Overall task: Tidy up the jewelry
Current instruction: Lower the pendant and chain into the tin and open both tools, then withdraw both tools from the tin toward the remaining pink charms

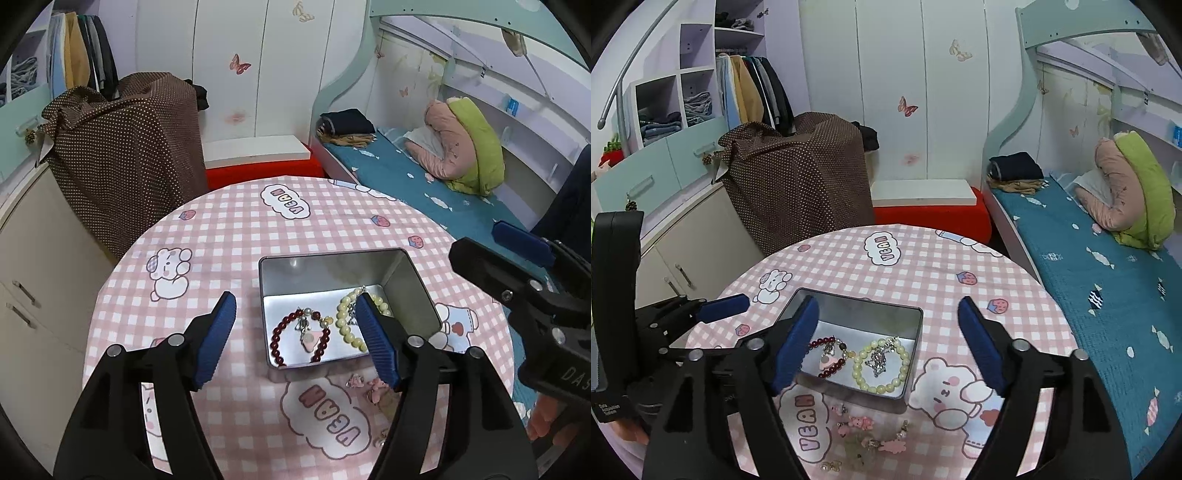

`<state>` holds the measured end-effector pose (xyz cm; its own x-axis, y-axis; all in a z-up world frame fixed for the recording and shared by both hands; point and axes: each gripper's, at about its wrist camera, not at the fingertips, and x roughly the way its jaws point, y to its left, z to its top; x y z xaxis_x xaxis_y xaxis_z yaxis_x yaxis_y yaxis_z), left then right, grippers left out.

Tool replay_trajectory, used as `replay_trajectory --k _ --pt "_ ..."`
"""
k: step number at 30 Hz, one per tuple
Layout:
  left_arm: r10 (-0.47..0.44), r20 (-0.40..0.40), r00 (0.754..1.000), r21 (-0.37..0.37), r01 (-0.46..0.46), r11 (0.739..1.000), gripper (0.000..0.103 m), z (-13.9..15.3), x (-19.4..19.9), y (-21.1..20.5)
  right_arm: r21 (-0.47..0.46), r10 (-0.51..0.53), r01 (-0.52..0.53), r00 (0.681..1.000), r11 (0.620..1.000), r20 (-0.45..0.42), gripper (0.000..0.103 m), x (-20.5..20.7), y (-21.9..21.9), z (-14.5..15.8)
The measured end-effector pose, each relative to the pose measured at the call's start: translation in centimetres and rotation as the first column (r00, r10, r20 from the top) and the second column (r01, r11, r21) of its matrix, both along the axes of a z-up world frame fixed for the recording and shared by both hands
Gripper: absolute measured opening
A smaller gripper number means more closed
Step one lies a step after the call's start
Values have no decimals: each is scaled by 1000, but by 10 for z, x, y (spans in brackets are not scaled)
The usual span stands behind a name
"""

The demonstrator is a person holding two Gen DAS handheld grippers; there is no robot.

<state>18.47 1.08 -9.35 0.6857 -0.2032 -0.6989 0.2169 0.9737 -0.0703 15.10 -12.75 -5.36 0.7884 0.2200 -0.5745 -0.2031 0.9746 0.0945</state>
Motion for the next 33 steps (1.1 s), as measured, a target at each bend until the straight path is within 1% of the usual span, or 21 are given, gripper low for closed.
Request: replay_trajectory --k 1,3,6,8,10,11,15,17,23,33 --pt "2 1 1000 2 -2 1000 72 0 -2 1 -3 -2 2 1000 1000 2 79 -2 0 1" --pt "5 2 1000 0 -5 1000 74 1 -8 3 -8 -13 13 1000 1000 7 87 -8 -1 1" --pt "14 4 1000 0 -14 1000 78 2 -16 6 -18 -31 31 999 999 12 89 -16 -3 3" --pt "19 5 1000 -1 -19 1000 79 3 -22 8 -28 -38 39 999 999 11 91 -21 -5 3" --pt "23 5 1000 -1 -23 1000 83 3 -27 10 -37 -52 53 999 998 8 93 -24 -6 3" --pt "27 6 1000 -2 -27 1000 85 3 -29 11 -41 -56 56 998 998 6 96 -27 -6 3" --pt "34 7 999 1 -34 999 89 3 -41 14 -71 -56 56 998 996 3 96 -41 -6 -1" --pt "37 3 999 5 -37 999 89 1 -46 16 -80 -63 63 998 995 -2 96 -46 -7 -4" --pt "29 -18 999 7 -29 1000 90 -9 -59 17 -78 -91 89 996 993 -15 96 -61 -13 -12" --pt "-16 -55 998 21 17 1000 90 -29 -79 6 -70 -121 118 992 991 -43 96 -79 -22 -26"
